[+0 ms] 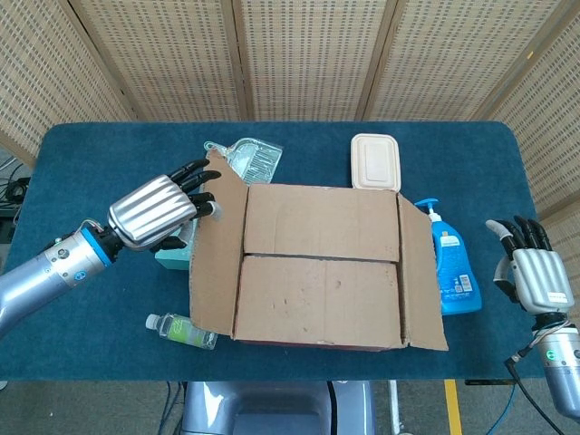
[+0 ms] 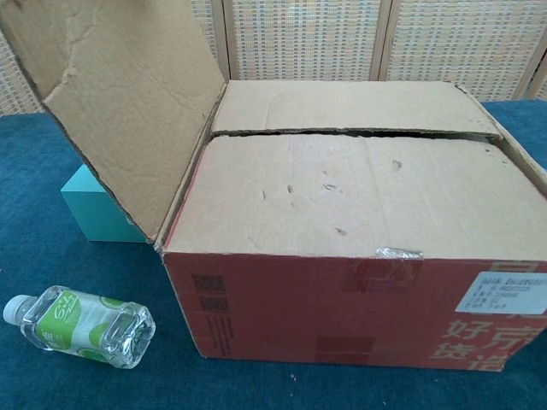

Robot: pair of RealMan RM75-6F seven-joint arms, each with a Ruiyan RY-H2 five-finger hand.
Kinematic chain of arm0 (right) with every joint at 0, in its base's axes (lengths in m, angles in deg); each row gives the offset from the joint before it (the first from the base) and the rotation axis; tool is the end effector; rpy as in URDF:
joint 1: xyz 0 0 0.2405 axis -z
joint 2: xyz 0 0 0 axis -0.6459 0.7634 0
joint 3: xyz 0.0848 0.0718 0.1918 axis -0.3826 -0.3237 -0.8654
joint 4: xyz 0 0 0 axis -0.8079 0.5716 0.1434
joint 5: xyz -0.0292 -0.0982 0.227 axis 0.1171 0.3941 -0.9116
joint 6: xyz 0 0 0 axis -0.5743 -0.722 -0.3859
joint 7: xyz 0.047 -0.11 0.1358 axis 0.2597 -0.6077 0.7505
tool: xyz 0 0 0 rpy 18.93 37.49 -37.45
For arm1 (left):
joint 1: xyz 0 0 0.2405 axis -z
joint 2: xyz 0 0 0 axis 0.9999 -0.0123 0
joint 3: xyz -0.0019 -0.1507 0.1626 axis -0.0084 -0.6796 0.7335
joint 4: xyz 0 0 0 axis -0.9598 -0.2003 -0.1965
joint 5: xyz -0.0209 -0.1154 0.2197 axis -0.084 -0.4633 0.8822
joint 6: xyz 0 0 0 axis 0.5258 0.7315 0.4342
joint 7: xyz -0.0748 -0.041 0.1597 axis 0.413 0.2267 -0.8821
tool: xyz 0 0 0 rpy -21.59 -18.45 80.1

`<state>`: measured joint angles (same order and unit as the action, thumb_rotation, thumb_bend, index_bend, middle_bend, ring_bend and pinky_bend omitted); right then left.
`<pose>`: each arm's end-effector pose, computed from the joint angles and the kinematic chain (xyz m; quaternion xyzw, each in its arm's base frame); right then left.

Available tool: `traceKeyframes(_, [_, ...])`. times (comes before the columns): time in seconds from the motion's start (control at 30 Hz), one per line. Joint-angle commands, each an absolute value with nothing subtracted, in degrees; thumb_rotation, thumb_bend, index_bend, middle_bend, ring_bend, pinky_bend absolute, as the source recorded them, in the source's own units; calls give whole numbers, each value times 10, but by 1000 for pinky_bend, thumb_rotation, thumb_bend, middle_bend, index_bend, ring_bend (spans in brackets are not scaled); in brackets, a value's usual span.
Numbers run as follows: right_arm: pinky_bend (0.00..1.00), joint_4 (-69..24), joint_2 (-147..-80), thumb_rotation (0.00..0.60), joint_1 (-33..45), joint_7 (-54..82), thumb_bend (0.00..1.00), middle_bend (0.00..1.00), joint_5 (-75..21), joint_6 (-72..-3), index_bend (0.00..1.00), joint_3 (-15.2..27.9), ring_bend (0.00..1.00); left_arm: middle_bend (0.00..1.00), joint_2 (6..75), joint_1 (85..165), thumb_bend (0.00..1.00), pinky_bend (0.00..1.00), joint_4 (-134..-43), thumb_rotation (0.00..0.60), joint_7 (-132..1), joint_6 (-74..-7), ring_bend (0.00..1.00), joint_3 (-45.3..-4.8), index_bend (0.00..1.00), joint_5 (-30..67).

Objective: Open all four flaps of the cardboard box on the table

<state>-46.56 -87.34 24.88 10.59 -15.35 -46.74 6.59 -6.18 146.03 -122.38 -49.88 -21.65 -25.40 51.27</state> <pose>-0.2645 -0.2982 0.1338 0.5950 -0.3914 0.3873 0.5854 -0.0316 0.3764 0.1248 -0.8559 -0.1768 -0.3623 0.3240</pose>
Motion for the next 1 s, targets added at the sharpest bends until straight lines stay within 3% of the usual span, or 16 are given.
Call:
traceKeyframes(0.03, [20,-468,-874,600,248,104,930,163,-154,-467,136,66,0,399,-70,1451,1000,0,-1222,389,-496,-217,93,-248,373,516])
traceKeyframes(0.2, [20,-470,-877,600,249,101,930,163,-155,-468,136,68,0,399,-77,1437,985,0,-1213,382,-494,-199,95,-233,373,511])
traceKeyframes(0.37, [20,-470,-879,600,249,99,930,163,-154,-468,136,69,0,378,-53,1421,720,0,-1196,369,-522,-207,91,-233,371,490])
traceKeyframes(0.47, [20,-467,-882,600,250,99,930,163,-152,-471,136,70,0,304,-23,1402,582,0,-1188,369,-560,-235,57,-238,339,467])
traceKeyframes(0.63, [20,-462,-888,600,251,97,881,162,-147,-477,136,71,0,173,35,1379,417,0,-1181,368,-623,-275,1,-245,209,426])
traceKeyframes(0.8, [20,-455,-898,600,252,95,845,159,-140,-483,132,74,0,90,84,1375,360,0,-1178,367,-674,-283,0,-252,117,386])
traceKeyframes(1.0, [19,-448,-906,600,253,95,827,159,-138,-487,132,74,0,25,133,1379,359,0,-1175,363,-713,-288,0,-262,60,349])
